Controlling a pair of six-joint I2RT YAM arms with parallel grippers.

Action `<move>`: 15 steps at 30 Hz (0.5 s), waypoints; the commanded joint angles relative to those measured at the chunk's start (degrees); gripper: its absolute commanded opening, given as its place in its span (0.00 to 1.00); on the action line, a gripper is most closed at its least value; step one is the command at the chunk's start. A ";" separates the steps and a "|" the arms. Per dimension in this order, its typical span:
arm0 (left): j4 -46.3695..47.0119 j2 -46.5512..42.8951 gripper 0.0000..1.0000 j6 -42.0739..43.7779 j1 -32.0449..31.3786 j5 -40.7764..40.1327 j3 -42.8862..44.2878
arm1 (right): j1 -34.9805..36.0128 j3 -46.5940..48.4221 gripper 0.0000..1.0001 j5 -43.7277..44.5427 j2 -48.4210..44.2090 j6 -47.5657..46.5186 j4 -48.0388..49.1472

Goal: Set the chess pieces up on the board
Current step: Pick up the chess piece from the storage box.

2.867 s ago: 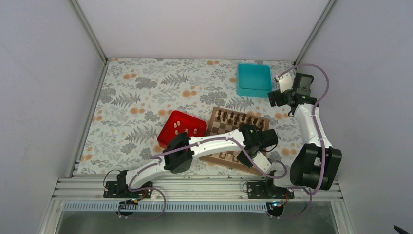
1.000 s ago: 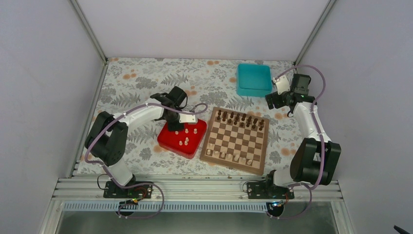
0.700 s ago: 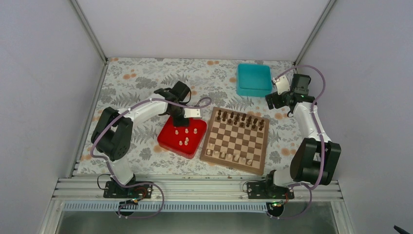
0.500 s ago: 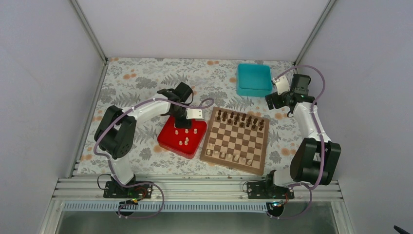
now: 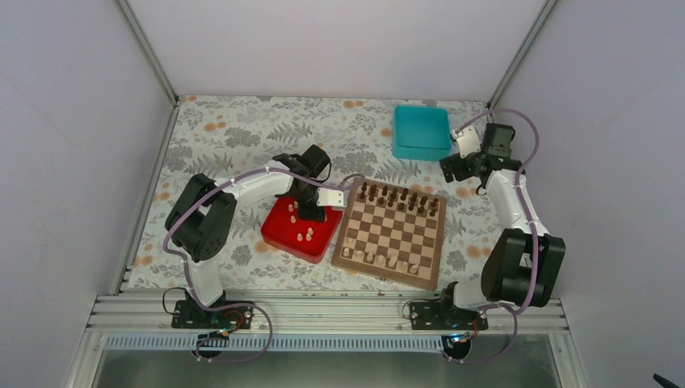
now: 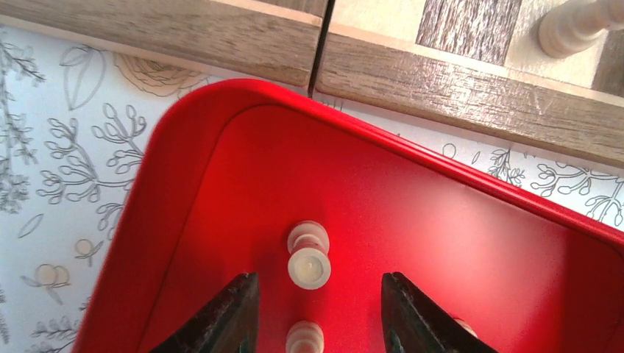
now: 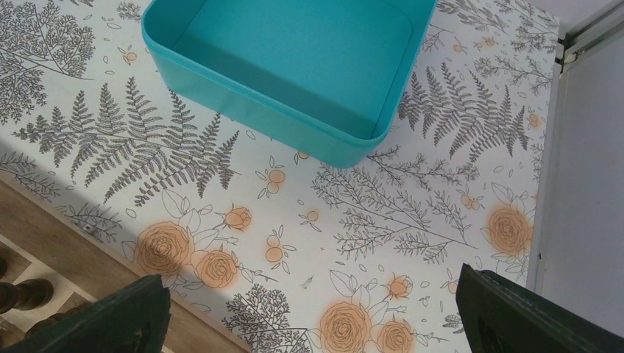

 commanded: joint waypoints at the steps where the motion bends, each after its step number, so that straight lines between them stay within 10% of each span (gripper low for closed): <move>1: 0.97 2.41 0.42 -0.15 -0.66 0.58 0.67 | -0.34 -0.93 1.00 -0.46 -0.18 -0.67 0.71; 15: 2.29 4.82 0.39 -0.41 -2.14 -0.24 1.77 | -0.37 -1.15 1.00 -0.47 -0.35 -0.67 0.88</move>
